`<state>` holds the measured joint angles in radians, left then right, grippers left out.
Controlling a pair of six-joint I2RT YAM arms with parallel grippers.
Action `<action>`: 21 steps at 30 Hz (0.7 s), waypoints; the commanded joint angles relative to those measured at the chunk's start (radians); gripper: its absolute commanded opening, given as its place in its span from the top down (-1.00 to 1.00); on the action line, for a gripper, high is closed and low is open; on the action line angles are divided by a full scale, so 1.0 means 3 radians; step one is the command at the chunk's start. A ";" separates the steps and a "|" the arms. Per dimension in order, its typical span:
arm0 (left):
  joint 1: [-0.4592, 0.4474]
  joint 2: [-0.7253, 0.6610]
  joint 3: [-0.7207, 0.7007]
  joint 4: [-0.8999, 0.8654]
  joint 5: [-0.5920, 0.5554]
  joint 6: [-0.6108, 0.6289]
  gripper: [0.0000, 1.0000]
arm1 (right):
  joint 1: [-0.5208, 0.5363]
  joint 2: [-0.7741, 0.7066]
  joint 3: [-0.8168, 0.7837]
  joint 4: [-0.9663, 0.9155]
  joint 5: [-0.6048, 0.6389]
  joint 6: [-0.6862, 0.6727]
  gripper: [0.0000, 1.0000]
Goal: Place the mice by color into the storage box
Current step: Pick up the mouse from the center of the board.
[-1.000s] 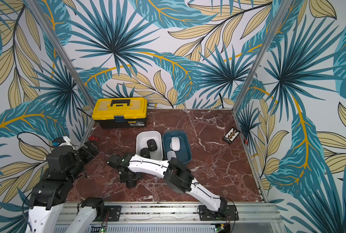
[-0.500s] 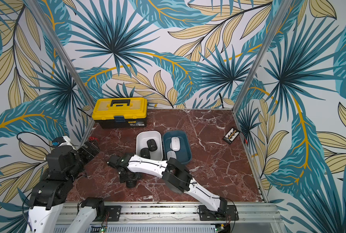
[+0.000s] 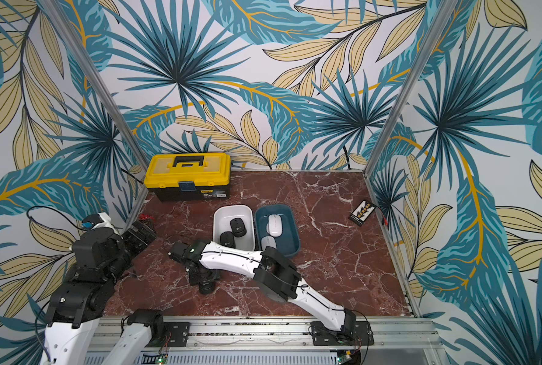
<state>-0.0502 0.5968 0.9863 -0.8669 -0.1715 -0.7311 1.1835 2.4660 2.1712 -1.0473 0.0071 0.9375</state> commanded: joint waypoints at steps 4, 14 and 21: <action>0.0029 0.0030 -0.0064 0.0082 0.0018 -0.0005 -0.92 | 0.0038 -0.0188 -0.0063 -0.0103 0.0064 -0.0163 -0.11; 0.0029 0.0054 -0.0072 0.0092 0.0029 -0.0024 -0.92 | 0.0037 -0.0632 -0.0052 -0.0203 0.0002 -0.0336 -0.11; 0.0029 0.0109 -0.0053 0.0102 0.0040 -0.0051 -0.92 | 0.0015 -0.0881 -0.0037 -0.0326 0.0115 -0.0466 -0.11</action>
<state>-0.0502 0.6212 0.9859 -0.8528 -0.1673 -0.7345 1.1889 2.2314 2.1582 -1.0981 0.0139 0.8314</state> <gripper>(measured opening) 0.957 0.625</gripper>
